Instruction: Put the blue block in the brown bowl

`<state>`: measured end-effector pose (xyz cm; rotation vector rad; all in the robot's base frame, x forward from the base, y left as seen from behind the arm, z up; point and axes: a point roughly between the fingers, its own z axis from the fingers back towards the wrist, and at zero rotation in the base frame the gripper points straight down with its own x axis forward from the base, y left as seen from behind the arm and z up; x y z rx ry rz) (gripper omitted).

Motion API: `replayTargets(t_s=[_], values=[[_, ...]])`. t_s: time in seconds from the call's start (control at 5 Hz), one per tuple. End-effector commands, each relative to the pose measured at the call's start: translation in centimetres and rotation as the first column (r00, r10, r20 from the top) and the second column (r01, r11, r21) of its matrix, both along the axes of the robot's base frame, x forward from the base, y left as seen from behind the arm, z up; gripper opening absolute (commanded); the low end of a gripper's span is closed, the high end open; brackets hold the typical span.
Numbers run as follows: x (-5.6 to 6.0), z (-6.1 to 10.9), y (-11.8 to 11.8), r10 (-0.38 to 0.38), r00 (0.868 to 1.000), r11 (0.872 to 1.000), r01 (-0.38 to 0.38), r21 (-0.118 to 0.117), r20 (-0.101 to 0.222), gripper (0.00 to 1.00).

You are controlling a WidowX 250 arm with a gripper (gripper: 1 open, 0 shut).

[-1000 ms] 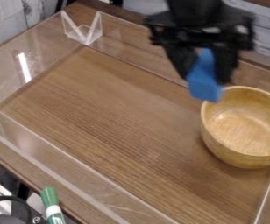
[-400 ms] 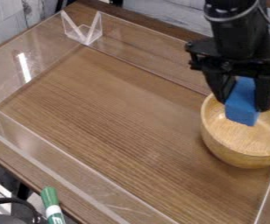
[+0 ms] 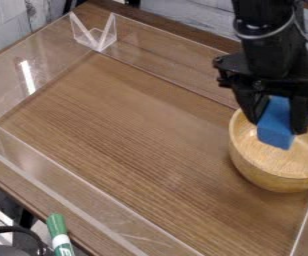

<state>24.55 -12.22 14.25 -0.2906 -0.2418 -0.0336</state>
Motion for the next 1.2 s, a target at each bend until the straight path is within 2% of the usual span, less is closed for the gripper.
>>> replayTargets(t_s=[0.0, 1.0], values=[[0.5, 0.5, -0.3, -0.012, 0.999, 1.0, 0.012, -0.01, 0.042, 0.0], [1.3, -0.8, -0.2, -0.018, 0.996, 1.0, 0.02, -0.02, 0.089, 0.0]])
